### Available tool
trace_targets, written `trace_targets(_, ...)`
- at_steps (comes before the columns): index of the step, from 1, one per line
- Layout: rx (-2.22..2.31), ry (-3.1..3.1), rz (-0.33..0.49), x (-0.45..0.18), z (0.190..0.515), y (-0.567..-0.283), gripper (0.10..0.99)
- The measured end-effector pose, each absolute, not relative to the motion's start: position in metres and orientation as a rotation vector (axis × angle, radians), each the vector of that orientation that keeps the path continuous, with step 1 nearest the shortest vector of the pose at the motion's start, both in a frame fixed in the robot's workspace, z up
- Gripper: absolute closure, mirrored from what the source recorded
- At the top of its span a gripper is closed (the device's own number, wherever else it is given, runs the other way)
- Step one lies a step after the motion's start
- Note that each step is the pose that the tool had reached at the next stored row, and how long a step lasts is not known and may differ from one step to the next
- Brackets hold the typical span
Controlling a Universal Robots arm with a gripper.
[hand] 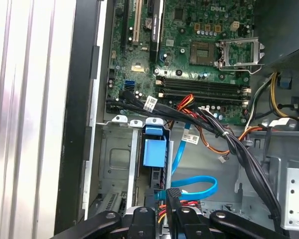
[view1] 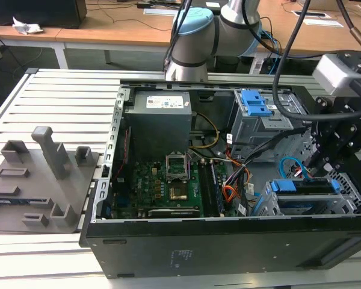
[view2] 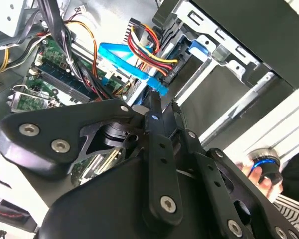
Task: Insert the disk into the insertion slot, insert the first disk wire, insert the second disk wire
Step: 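Insert the second disk wire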
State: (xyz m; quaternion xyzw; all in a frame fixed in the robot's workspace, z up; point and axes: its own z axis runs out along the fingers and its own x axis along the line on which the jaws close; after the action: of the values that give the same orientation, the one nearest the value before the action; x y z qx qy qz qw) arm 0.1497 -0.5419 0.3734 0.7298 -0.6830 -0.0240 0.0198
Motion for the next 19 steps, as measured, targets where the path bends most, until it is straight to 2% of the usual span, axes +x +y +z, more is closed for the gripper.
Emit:
trace_targets(4, 2.264, -2.119, -0.075, 0.150, 0.374, -0.542, 0.847)
trace_targets(6, 2.264, -2.119, -0.075, 0.150, 0.374, -0.542, 0.980)
trace_targets(19, 2.264, -2.119, -0.074, 0.139, 0.364, -0.542, 0.980)
